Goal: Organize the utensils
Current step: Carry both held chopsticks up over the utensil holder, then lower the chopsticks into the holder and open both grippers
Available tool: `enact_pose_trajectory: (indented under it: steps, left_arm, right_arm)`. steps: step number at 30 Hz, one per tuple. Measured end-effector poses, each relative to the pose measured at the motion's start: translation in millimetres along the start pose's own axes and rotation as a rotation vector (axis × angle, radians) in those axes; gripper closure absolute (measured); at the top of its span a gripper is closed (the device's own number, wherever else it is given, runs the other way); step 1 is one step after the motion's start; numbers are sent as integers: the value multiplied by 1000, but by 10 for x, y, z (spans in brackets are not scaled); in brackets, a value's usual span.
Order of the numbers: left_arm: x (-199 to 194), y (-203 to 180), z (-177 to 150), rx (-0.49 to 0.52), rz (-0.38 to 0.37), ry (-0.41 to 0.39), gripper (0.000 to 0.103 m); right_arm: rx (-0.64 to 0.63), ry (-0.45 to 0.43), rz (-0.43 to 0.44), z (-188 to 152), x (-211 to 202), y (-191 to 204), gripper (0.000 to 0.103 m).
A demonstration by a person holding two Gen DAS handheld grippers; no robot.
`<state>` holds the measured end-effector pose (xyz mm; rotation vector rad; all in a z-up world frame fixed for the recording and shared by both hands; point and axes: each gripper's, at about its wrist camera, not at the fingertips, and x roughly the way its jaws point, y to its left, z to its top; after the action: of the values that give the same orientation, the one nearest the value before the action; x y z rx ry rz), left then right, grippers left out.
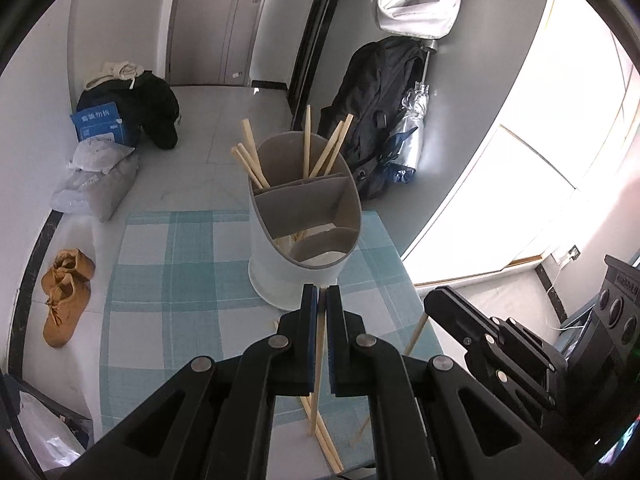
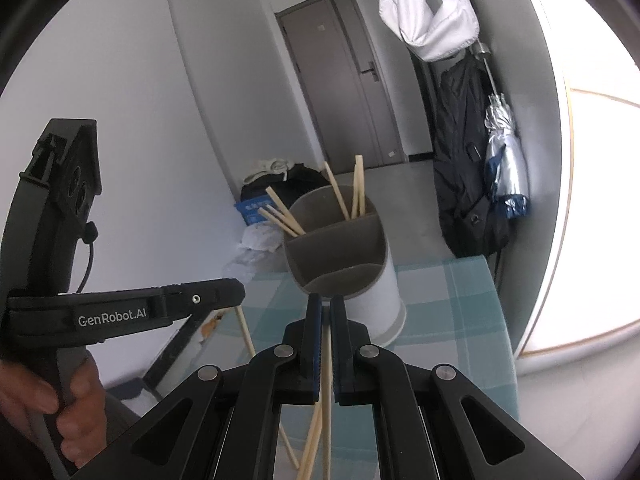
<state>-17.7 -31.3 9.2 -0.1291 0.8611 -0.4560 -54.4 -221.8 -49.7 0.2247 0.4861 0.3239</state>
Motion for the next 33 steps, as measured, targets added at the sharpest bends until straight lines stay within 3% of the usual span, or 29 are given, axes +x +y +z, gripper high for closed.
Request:
enact_pose_trajectory:
  steps: [17, 24, 33]
  left_arm:
    - [-189, -74, 86, 28, -14, -8, 103]
    - [-312, -55, 384, 2, -56, -39, 103]
    - [-455, -4, 969, -18, -73, -123, 103]
  right_arm:
    - [-43, -33, 14, 122, -80, 106, 100]
    - [-56, -63, 27, 381, -133, 116, 100]
    - [-42, -80, 38, 1042, -29, -35, 100]
